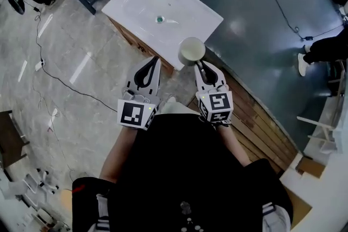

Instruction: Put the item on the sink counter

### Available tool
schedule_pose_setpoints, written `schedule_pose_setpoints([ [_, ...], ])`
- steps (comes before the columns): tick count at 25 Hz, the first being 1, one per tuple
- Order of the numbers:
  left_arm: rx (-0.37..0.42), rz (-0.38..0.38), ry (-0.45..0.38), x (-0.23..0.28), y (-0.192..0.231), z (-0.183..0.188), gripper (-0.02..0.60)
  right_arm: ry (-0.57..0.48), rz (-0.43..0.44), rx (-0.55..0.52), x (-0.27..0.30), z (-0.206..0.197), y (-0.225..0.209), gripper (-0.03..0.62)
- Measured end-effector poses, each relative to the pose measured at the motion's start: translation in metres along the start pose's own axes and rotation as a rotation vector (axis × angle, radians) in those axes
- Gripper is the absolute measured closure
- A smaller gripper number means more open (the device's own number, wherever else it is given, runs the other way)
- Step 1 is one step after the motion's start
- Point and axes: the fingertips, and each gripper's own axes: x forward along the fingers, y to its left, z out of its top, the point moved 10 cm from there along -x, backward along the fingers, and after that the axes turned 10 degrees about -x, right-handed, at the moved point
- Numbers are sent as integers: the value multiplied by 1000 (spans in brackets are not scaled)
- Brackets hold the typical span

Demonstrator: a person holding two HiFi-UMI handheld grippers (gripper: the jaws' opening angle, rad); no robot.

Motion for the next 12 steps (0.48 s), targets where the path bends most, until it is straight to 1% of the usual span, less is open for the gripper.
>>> schedule_pose_setpoints([
  [4, -11, 44, -12, 11, 2, 0, 568, 10, 42, 2, 20, -5, -9, 540],
  [7, -5, 53, 0, 18, 5, 0, 569, 3, 62, -8, 34, -10, -12, 540],
  [12, 4, 61, 32, 26, 14, -7, 568, 24, 69, -3, 56, -22, -15, 540],
])
